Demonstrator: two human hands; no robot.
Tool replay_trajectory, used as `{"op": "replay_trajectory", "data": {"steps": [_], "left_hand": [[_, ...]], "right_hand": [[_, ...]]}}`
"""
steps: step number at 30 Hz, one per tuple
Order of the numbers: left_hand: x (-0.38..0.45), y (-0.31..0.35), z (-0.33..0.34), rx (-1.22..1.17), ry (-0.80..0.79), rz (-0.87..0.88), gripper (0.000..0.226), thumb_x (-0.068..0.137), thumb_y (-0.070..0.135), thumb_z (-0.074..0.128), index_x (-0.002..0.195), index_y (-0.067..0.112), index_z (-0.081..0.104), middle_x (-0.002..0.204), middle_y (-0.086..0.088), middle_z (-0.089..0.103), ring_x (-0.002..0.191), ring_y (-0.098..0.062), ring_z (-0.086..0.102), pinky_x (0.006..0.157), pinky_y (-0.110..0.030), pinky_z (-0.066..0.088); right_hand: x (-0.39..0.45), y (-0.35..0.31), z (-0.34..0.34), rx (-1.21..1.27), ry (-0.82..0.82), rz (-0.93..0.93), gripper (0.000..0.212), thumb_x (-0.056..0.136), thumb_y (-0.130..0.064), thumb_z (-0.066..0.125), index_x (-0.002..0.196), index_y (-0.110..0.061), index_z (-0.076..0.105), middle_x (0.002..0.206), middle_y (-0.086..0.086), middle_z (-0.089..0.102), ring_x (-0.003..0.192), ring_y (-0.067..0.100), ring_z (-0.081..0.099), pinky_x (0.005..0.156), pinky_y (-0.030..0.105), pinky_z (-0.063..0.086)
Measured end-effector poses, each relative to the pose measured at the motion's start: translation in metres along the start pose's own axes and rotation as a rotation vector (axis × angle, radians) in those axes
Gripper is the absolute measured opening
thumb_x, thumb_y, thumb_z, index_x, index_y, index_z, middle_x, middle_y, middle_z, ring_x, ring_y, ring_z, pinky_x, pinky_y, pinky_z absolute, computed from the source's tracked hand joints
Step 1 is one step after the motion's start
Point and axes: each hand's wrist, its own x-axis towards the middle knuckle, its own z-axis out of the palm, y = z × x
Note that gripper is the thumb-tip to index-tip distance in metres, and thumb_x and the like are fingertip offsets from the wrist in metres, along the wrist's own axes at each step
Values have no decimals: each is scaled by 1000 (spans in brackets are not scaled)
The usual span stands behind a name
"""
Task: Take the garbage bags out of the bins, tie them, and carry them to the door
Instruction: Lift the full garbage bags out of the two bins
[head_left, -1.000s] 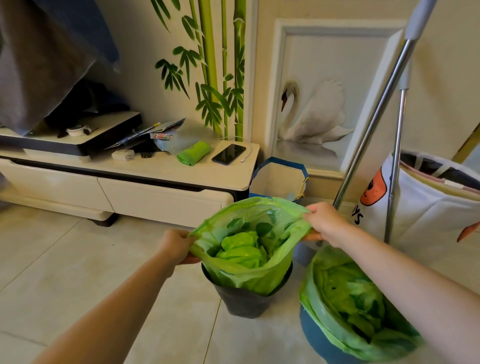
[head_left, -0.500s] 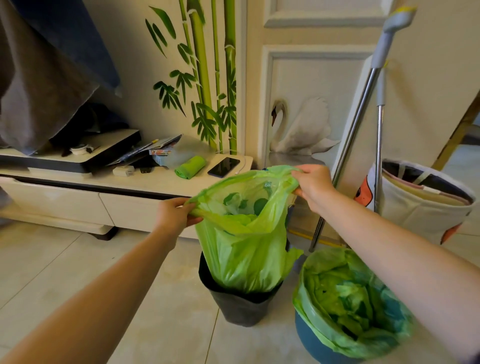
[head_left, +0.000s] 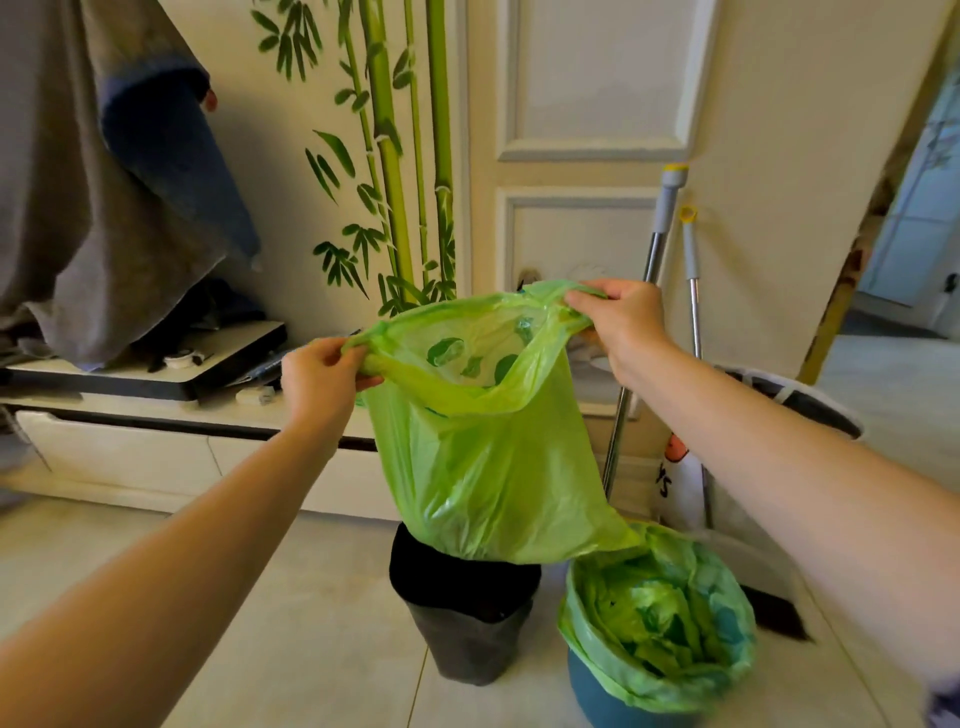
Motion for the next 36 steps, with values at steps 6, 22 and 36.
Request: {"op": "replay_trajectory", "data": {"steps": [6, 22, 36], "left_hand": [[-31, 46, -8, 53, 23, 122, 19, 90, 11, 59, 77, 20, 69, 75, -3, 69, 61, -8, 69, 56, -16, 55], [-126, 27, -56, 127, -165, -53, 22, 84, 6, 63, 70, 21, 72, 69, -4, 69, 57, -11, 66, 51, -17, 55], [-154, -123, -113, 241, -156, -493, 11, 86, -7, 58, 78, -5, 65, 68, -14, 63, 40, -12, 64, 43, -17, 53]], "right_hand": [[-29, -35, -25, 69, 4, -45, 16, 78, -5, 72, 94, -5, 69, 90, 14, 70, 84, 28, 69, 78, 39, 59], [-125, -2, -77, -197, -174, 58, 14, 76, -3, 73, 90, -1, 70, 81, 10, 69, 78, 22, 66, 77, 31, 55], [-172, 145, -44, -504, -361, 373, 12, 81, -2, 68, 92, -7, 70, 97, 16, 70, 92, 29, 68, 84, 45, 58]]}}
